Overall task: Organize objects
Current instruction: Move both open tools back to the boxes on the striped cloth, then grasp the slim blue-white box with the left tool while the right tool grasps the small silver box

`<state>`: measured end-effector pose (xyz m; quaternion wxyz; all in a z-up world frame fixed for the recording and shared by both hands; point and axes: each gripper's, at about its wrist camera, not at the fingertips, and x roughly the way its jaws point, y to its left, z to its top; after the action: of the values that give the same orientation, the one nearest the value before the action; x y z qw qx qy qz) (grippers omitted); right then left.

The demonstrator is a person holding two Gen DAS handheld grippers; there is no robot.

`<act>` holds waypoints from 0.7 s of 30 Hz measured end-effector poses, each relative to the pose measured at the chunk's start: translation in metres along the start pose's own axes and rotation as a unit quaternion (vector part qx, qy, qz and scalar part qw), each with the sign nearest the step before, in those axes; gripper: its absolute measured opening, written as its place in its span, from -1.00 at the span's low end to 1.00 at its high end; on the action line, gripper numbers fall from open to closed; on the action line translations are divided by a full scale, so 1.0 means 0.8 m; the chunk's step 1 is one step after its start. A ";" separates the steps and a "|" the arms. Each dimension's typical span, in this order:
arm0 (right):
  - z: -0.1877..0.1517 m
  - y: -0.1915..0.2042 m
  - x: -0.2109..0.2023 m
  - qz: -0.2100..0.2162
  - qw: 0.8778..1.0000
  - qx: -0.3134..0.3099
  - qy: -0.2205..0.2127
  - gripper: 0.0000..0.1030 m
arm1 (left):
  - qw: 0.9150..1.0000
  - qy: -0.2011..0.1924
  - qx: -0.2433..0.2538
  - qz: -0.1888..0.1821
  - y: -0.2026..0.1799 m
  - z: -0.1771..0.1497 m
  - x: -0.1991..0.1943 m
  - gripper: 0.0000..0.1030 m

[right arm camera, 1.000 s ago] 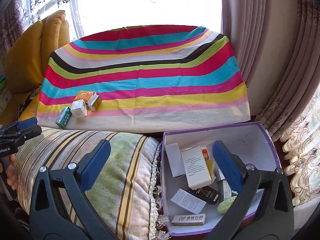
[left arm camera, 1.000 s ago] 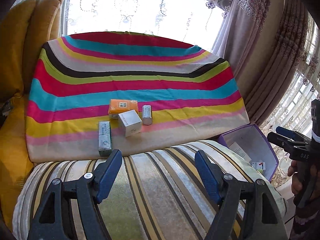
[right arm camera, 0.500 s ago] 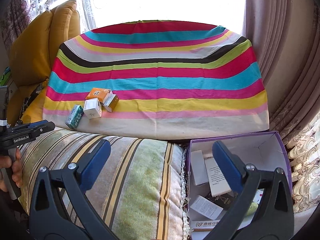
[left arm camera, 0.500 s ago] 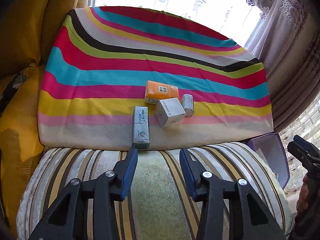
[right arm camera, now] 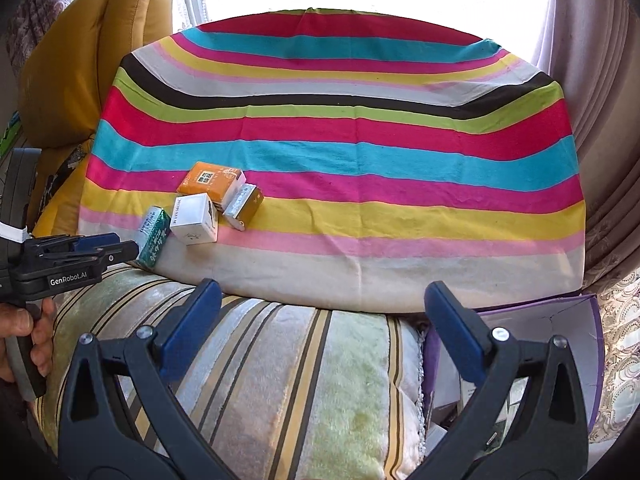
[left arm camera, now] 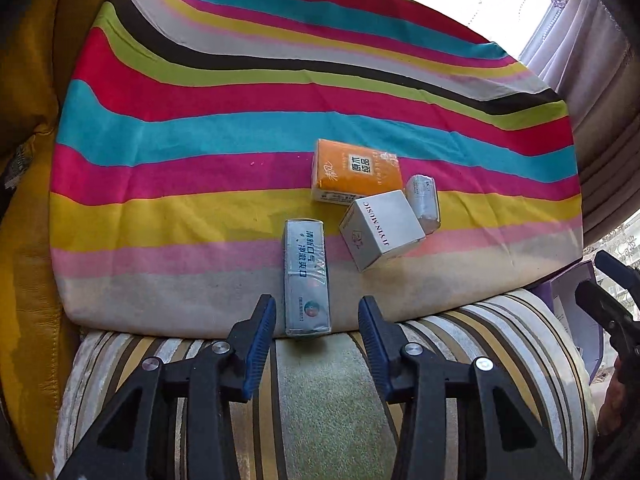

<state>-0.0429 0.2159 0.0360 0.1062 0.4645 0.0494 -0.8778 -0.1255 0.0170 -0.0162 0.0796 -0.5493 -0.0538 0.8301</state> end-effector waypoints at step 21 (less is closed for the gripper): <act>0.062 0.052 0.106 0.025 0.998 0.013 0.062 0.75 | 0.999 -0.011 -0.035 -0.023 0.016 0.020 0.024 -0.41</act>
<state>-0.1195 0.1543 -0.0058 0.1189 0.5200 0.0330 -0.8452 -0.1488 0.0082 -0.0294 0.0793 -0.5411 -0.0961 0.8317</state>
